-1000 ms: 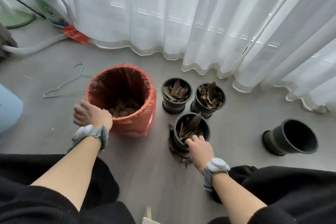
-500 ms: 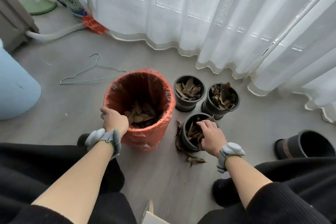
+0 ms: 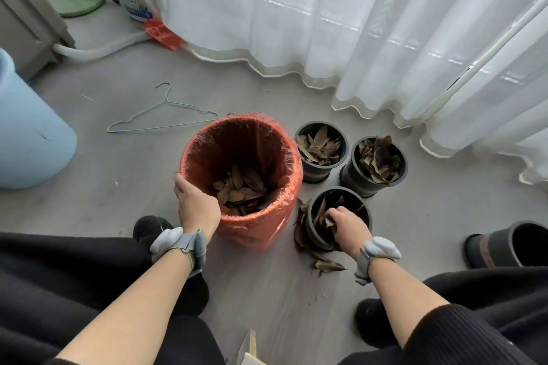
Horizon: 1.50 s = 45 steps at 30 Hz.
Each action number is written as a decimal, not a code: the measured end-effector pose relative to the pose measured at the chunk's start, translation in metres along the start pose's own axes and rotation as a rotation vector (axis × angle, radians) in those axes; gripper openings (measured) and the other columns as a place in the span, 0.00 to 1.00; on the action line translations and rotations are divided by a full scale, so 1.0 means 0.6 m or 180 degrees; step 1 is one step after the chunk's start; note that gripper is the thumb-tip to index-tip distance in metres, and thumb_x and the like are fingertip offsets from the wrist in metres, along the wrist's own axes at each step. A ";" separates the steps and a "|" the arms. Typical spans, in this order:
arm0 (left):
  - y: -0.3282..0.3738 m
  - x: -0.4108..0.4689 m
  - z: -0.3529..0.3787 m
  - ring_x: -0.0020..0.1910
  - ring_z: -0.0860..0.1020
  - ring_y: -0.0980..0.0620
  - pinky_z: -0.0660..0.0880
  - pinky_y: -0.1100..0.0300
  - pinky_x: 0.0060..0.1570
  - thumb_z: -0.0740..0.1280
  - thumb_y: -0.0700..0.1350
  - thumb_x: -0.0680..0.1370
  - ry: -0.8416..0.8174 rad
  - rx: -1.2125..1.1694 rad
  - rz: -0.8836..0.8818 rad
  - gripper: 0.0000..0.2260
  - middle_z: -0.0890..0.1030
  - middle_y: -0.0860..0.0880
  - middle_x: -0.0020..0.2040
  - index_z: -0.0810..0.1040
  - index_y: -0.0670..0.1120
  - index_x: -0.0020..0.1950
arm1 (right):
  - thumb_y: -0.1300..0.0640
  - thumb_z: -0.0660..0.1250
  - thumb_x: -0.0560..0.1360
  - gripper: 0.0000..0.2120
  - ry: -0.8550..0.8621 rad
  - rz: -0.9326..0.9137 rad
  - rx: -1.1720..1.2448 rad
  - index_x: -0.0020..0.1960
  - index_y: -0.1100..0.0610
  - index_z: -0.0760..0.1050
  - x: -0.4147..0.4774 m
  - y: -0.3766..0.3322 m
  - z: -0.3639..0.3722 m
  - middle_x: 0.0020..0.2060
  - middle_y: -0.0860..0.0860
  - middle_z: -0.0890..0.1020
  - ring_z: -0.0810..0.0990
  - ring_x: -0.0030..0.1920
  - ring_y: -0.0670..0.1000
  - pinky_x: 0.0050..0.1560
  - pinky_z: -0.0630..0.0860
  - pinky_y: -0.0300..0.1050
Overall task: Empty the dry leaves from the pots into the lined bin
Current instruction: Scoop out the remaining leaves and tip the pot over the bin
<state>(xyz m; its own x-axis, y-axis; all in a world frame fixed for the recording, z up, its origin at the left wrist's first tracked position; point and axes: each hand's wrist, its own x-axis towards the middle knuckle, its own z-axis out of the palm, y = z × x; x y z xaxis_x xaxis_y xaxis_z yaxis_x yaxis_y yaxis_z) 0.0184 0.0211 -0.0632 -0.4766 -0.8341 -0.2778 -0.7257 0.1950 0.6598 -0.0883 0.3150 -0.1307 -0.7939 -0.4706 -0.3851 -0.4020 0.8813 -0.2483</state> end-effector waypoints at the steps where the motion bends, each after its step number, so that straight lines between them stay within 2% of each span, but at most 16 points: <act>1: 0.001 0.000 -0.003 0.70 0.65 0.34 0.64 0.43 0.67 0.54 0.30 0.74 -0.0059 0.0022 0.0000 0.33 0.55 0.42 0.77 0.48 0.42 0.77 | 0.63 0.61 0.77 0.13 0.0149 0.0060 0.0198 0.60 0.56 0.76 -0.002 0.000 -0.005 0.53 0.55 0.77 0.77 0.55 0.59 0.52 0.74 0.49; 5: 0.006 -0.014 -0.011 0.67 0.67 0.33 0.65 0.43 0.65 0.55 0.29 0.72 -0.0226 0.0085 0.0088 0.34 0.57 0.40 0.76 0.49 0.43 0.76 | 0.62 0.67 0.75 0.09 0.0543 0.0391 0.0990 0.56 0.58 0.79 -0.019 0.005 -0.029 0.50 0.56 0.82 0.79 0.53 0.57 0.54 0.74 0.46; 8: 0.009 -0.029 -0.009 0.65 0.68 0.32 0.66 0.44 0.63 0.56 0.30 0.73 -0.0348 0.0194 0.0126 0.34 0.58 0.39 0.75 0.48 0.43 0.77 | 0.60 0.71 0.74 0.05 0.0673 0.0655 0.1605 0.48 0.54 0.79 -0.040 0.007 -0.044 0.42 0.50 0.83 0.80 0.48 0.53 0.47 0.70 0.39; 10: 0.012 -0.032 -0.010 0.62 0.70 0.30 0.67 0.43 0.61 0.57 0.30 0.74 -0.0371 0.0246 0.0153 0.32 0.59 0.38 0.73 0.50 0.42 0.76 | 0.59 0.72 0.73 0.05 0.0800 0.0757 0.1876 0.45 0.50 0.79 -0.052 0.006 -0.052 0.39 0.48 0.82 0.80 0.45 0.52 0.46 0.69 0.39; 14: 0.008 -0.034 -0.007 0.62 0.70 0.30 0.68 0.42 0.60 0.57 0.30 0.73 -0.0192 0.0261 0.0167 0.33 0.61 0.38 0.72 0.51 0.42 0.76 | 0.59 0.72 0.72 0.04 0.0947 0.0928 0.2322 0.45 0.52 0.80 -0.069 0.005 -0.066 0.40 0.50 0.83 0.80 0.45 0.51 0.48 0.73 0.42; 18: 0.012 -0.042 0.002 0.64 0.69 0.31 0.67 0.42 0.62 0.57 0.29 0.73 -0.0051 0.0188 0.0247 0.34 0.61 0.39 0.73 0.52 0.42 0.77 | 0.57 0.73 0.72 0.03 0.1181 0.1125 0.2667 0.44 0.51 0.80 -0.078 0.015 -0.084 0.39 0.47 0.83 0.81 0.43 0.50 0.41 0.72 0.35; 20: 0.015 -0.044 0.004 0.63 0.69 0.30 0.67 0.41 0.62 0.57 0.29 0.73 -0.0035 0.0187 0.0252 0.34 0.61 0.39 0.73 0.53 0.42 0.77 | 0.57 0.73 0.71 0.03 0.1236 0.1181 0.2751 0.44 0.53 0.81 -0.080 0.024 -0.088 0.40 0.49 0.84 0.83 0.45 0.53 0.45 0.77 0.41; 22: 0.013 -0.044 0.004 0.63 0.70 0.30 0.67 0.41 0.62 0.57 0.29 0.72 -0.0027 0.0185 0.0256 0.33 0.61 0.39 0.73 0.53 0.42 0.77 | 0.59 0.73 0.71 0.04 0.1165 0.1194 0.2832 0.45 0.56 0.80 -0.082 0.028 -0.091 0.42 0.56 0.84 0.83 0.47 0.58 0.51 0.80 0.56; 23: 0.012 -0.043 0.003 0.63 0.70 0.30 0.67 0.41 0.62 0.57 0.29 0.72 -0.0026 0.0186 0.0263 0.33 0.61 0.39 0.73 0.53 0.42 0.77 | 0.60 0.72 0.71 0.04 0.1110 0.1222 0.2873 0.45 0.57 0.79 -0.085 0.028 -0.094 0.43 0.58 0.84 0.83 0.48 0.61 0.52 0.80 0.60; 25: 0.011 -0.043 0.004 0.63 0.70 0.30 0.67 0.41 0.62 0.57 0.29 0.72 -0.0009 0.0203 0.0254 0.34 0.61 0.39 0.73 0.53 0.42 0.77 | 0.63 0.72 0.71 0.04 0.1034 0.1257 0.2993 0.44 0.57 0.78 -0.090 0.027 -0.106 0.45 0.62 0.83 0.83 0.49 0.63 0.52 0.80 0.63; 27: 0.013 -0.045 0.007 0.62 0.70 0.30 0.67 0.41 0.62 0.58 0.29 0.72 -0.0008 0.0195 0.0241 0.34 0.61 0.39 0.72 0.53 0.42 0.77 | 0.67 0.71 0.72 0.07 0.1016 0.1286 0.3286 0.42 0.57 0.77 -0.098 0.025 -0.124 0.44 0.62 0.83 0.83 0.49 0.63 0.50 0.81 0.62; 30: 0.013 -0.045 0.009 0.62 0.70 0.29 0.67 0.40 0.61 0.58 0.29 0.72 0.0008 0.0212 0.0257 0.34 0.62 0.38 0.72 0.53 0.42 0.76 | 0.71 0.69 0.73 0.06 0.1014 0.1192 0.3625 0.46 0.62 0.78 -0.105 0.015 -0.159 0.45 0.62 0.82 0.83 0.45 0.60 0.51 0.81 0.59; 34: 0.010 -0.043 0.011 0.61 0.70 0.29 0.67 0.40 0.61 0.58 0.28 0.71 0.0037 0.0217 0.0296 0.34 0.62 0.38 0.72 0.53 0.41 0.76 | 0.72 0.68 0.73 0.12 0.0921 0.1036 0.3835 0.56 0.70 0.76 -0.113 -0.004 -0.214 0.50 0.67 0.82 0.83 0.51 0.64 0.55 0.80 0.60; 38: 0.010 -0.045 0.015 0.60 0.71 0.29 0.68 0.40 0.59 0.58 0.29 0.71 0.0009 0.0231 0.0320 0.34 0.62 0.38 0.72 0.53 0.42 0.76 | 0.72 0.69 0.73 0.12 0.0709 0.0721 0.4004 0.56 0.71 0.76 -0.111 -0.044 -0.268 0.48 0.66 0.82 0.84 0.49 0.63 0.54 0.80 0.57; 41: 0.011 -0.046 0.014 0.60 0.71 0.29 0.69 0.41 0.58 0.58 0.29 0.72 0.0008 0.0225 0.0327 0.34 0.63 0.39 0.71 0.53 0.43 0.76 | 0.72 0.69 0.73 0.11 0.0600 0.0329 0.4120 0.55 0.69 0.77 -0.091 -0.100 -0.290 0.46 0.63 0.83 0.85 0.46 0.59 0.47 0.83 0.50; 45: 0.012 -0.043 0.012 0.62 0.71 0.31 0.69 0.42 0.58 0.58 0.29 0.72 0.0041 0.0211 0.0343 0.34 0.62 0.40 0.72 0.53 0.43 0.77 | 0.67 0.72 0.72 0.13 0.0406 -0.0223 0.3788 0.56 0.66 0.77 -0.057 -0.193 -0.275 0.47 0.62 0.83 0.85 0.46 0.56 0.48 0.83 0.50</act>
<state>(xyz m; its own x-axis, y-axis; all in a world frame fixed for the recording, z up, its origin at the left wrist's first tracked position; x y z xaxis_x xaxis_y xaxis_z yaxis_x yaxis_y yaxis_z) 0.0217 0.0480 -0.0562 -0.5474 -0.8130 -0.1985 -0.7021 0.3171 0.6375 -0.0899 0.2360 0.0580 -0.8536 -0.4491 -0.2638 0.1746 0.2304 -0.9573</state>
